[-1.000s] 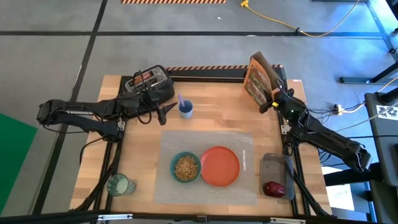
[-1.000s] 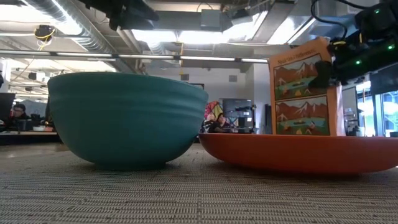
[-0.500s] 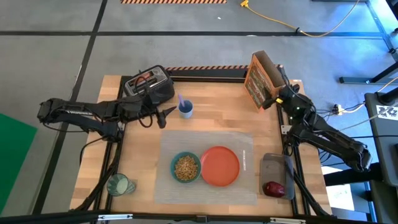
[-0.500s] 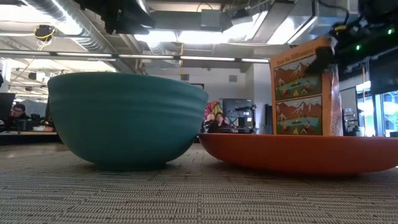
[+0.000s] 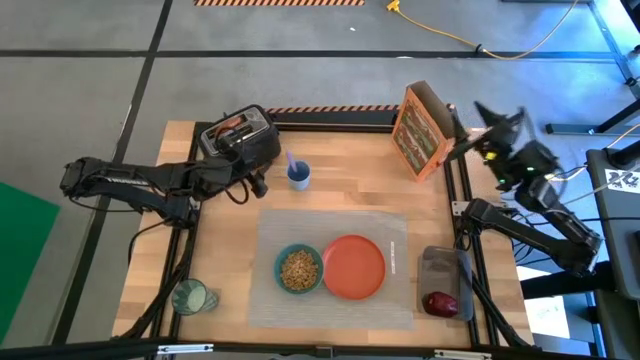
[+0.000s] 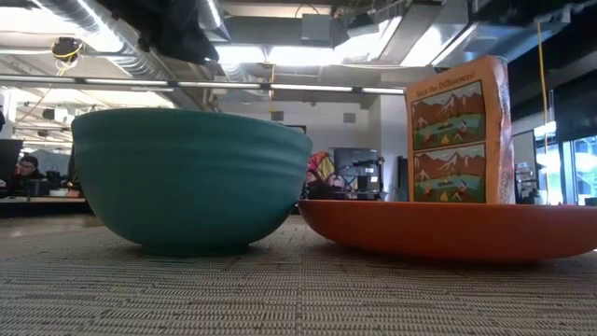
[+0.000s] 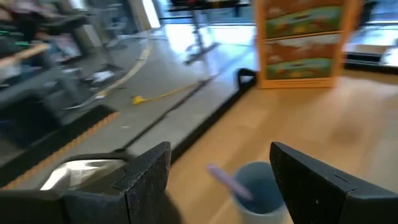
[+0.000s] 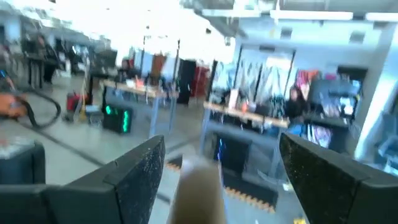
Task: Arrange a breakfast setting
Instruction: Put the toasted bread from the toaster onto the orange plate
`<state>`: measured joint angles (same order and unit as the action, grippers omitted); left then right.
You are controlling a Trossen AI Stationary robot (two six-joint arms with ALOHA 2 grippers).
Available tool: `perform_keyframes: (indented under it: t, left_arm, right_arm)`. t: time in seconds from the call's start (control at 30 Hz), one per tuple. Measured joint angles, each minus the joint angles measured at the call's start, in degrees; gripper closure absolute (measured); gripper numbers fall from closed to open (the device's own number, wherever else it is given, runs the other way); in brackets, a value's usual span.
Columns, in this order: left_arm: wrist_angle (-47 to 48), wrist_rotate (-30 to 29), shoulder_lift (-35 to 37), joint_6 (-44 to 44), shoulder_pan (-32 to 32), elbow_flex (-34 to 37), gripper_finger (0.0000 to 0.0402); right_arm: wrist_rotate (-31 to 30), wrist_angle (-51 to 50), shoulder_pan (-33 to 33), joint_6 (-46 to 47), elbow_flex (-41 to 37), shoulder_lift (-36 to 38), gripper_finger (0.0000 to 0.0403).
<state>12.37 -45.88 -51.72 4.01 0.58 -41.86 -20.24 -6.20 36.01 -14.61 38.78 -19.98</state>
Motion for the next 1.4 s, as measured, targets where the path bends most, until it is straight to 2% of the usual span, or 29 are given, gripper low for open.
perform_keyframes:
  t: [0.13,0.27,0.33,0.47,0.57,0.77,0.93,1.2,1.4]
  left_arm:
    - [1.32,-2.15,-0.02,-1.57,3.14,-0.77,0.0131]
    - [7.56,1.08,0.00,-1.21,9.08,-5.66,0.0131]
    - [11.97,3.82,0.00,-1.17,12.91,-8.46,0.0131]
    - [20.19,12.88,0.00,-1.27,21.97,-13.98,0.0132]
    - [25.90,18.64,0.00,-2.52,28.91,-17.60,0.0143]
    - [33.32,25.58,-1.77,-6.09,41.29,-20.55,0.0177]
    - [36.06,30.37,-5.87,-8.69,49.10,-20.44,0.0184]
    - [36.20,38.33,-12.95,-10.62,57.37,-20.38,0.0194]
    - [37.58,39.42,-15.10,-11.36,59.65,-20.38,0.0212]
  right_arm:
    - [6.00,-0.30,0.02,0.74,4.09,-0.19,0.0097]
    - [15.25,-0.76,0.01,3.78,5.72,-1.42,0.0097]
    - [20.39,-1.41,0.02,4.16,5.98,-2.90,0.0097]
    - [34.43,-1.08,0.00,3.84,5.98,-6.63,0.0097]
    - [41.18,0.85,-0.04,4.24,6.02,-10.38,0.0098]
    - [42.85,1.69,-0.04,5.40,5.95,-15.64,0.0098]
    - [46.85,3.17,-0.06,5.38,5.98,-18.49,0.0098]
    - [46.85,2.83,-0.04,2.89,6.17,-16.78,0.0098]
    - [44.65,-1.65,-0.02,1.48,8.24,-14.76,0.0098]
